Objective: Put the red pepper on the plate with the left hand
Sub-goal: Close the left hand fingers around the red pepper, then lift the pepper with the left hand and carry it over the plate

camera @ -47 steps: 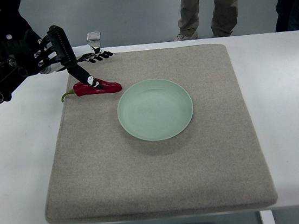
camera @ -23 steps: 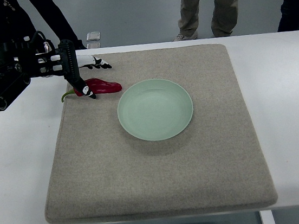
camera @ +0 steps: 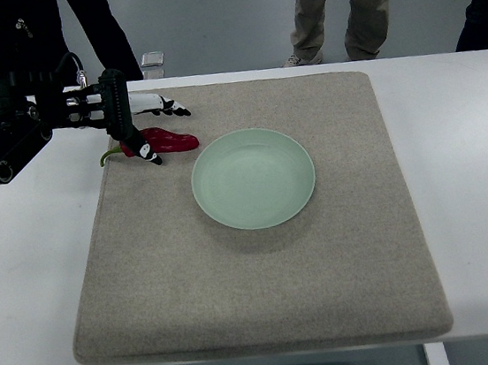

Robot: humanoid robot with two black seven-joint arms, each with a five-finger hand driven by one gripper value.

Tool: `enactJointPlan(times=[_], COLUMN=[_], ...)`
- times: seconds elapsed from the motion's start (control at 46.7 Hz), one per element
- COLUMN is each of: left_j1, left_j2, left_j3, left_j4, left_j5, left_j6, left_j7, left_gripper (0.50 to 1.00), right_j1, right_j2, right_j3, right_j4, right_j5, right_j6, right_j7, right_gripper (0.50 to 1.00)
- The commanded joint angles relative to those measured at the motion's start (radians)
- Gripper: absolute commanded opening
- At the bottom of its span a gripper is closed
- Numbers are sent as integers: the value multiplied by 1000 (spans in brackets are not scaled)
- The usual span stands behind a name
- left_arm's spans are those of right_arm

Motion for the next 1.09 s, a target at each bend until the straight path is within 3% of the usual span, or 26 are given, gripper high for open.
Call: enactJointPlan(times=[0.0, 0.193, 0.364, 0.578, 0.749, 1.07], left_j1=[0, 0, 1, 3, 1, -5], left_j2=[-2, -5, -5, -3, -6, -6], left_j3=[1, 1, 3, 3, 3, 1], left_j4=[0, 2, 6, 8, 8, 10], left_j5=[11, 11, 33, 53, 51, 42], left_j6=[1, 11, 43, 43, 43, 43], left_j7=[3, 4, 6, 6, 9, 10], left_gripper=[900, 853, 739, 669, 506, 500], right_j1=[0, 0, 0, 0, 0, 0], right_j2=[0, 0, 0, 0, 0, 0], right_j3=[0, 0, 0, 0, 0, 0], right_j4=[0, 0, 0, 0, 0, 0], right_j5=[0, 0, 0, 0, 0, 0], right_j6=[0, 0, 0, 0, 0, 0], right_j7=[0, 0, 0, 0, 0, 0], right_gripper=[932, 932, 932, 932, 932, 932])
